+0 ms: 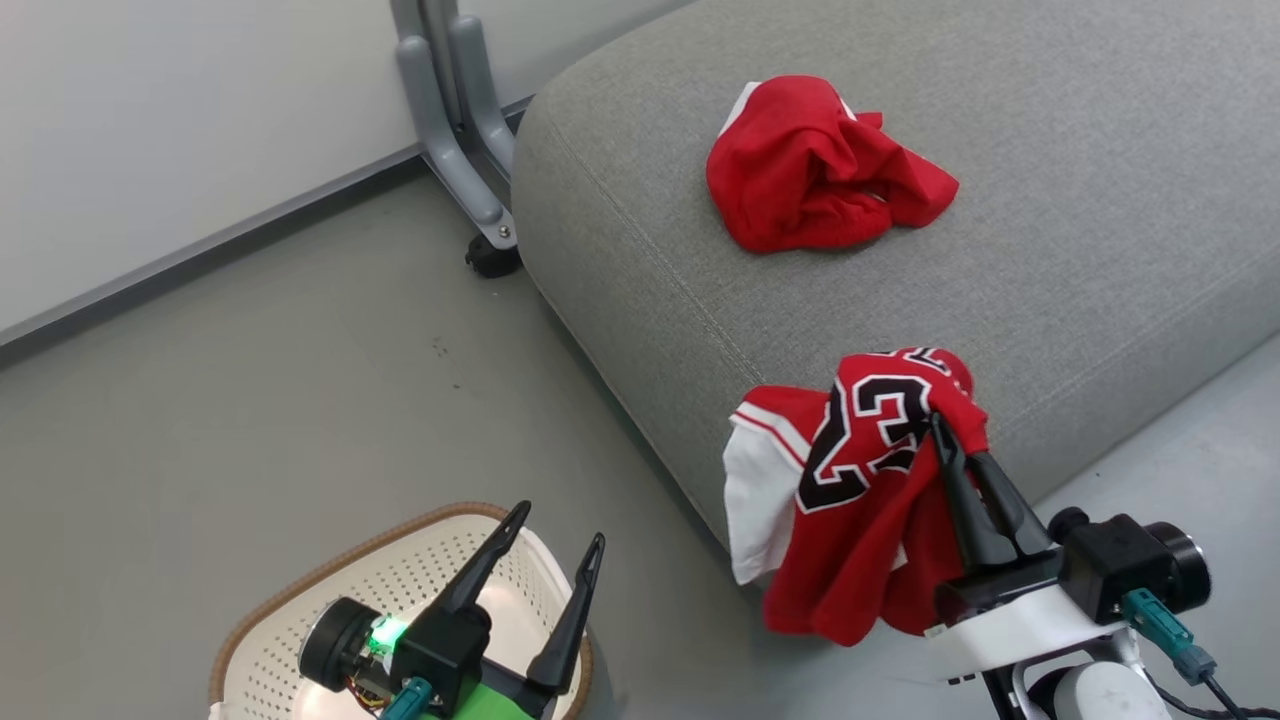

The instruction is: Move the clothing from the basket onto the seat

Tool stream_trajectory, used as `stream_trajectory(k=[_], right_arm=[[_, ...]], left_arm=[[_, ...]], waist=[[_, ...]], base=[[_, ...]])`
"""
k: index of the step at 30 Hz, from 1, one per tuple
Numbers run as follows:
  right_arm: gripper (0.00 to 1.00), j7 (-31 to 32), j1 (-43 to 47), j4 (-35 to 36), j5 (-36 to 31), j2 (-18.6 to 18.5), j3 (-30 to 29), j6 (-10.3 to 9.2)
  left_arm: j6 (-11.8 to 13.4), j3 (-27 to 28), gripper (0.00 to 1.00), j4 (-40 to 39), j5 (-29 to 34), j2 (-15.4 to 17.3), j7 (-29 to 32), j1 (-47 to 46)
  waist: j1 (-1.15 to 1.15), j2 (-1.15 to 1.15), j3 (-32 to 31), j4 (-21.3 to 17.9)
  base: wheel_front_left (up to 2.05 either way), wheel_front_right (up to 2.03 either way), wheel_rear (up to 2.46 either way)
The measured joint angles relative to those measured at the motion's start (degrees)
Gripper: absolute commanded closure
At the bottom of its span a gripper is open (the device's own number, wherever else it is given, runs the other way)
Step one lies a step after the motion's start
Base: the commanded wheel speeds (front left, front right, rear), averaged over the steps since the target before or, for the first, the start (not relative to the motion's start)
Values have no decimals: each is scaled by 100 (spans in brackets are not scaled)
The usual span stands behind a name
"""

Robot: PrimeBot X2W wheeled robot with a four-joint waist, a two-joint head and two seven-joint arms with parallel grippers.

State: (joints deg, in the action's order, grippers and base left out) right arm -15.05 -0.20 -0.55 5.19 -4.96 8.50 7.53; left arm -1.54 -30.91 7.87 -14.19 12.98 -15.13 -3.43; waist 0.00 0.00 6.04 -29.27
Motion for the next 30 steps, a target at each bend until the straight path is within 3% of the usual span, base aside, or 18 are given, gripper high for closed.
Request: stream_trajectory(k=[7, 16, 23, 27, 30], right_arm=[[100, 0, 233, 312, -87, 124, -392, -1], [100, 0, 105, 464, -18, 201, -459, -1], [100, -1, -973, 731, -31, 174, -661, 0], [100, -1, -1869, 858, -60, -38, -1080, 0], [100, -1, -2676, 749, -104, -409, -1341, 0]], left_arm=[[-330, -186, 0, 244, 223, -14, 0, -264], [-444, -198, 0, 311, 324, -56, 0, -476], [-383, -236, 0, 51, 679, 79, 0, -677], [-404, -259, 0, -36, 727, 109, 0, -853], [-435, -296, 0, -82, 754, 151, 0, -988]], waist=[[0, 0, 416, -198], [0, 0, 885, -292], [0, 0, 1293, -233], [1, 0, 1525, -39], [1, 0, 1716, 158]], base=[[0, 0, 0], [0, 0, 0], [0, 0, 0], [0, 0, 0], [0, 0, 0]])
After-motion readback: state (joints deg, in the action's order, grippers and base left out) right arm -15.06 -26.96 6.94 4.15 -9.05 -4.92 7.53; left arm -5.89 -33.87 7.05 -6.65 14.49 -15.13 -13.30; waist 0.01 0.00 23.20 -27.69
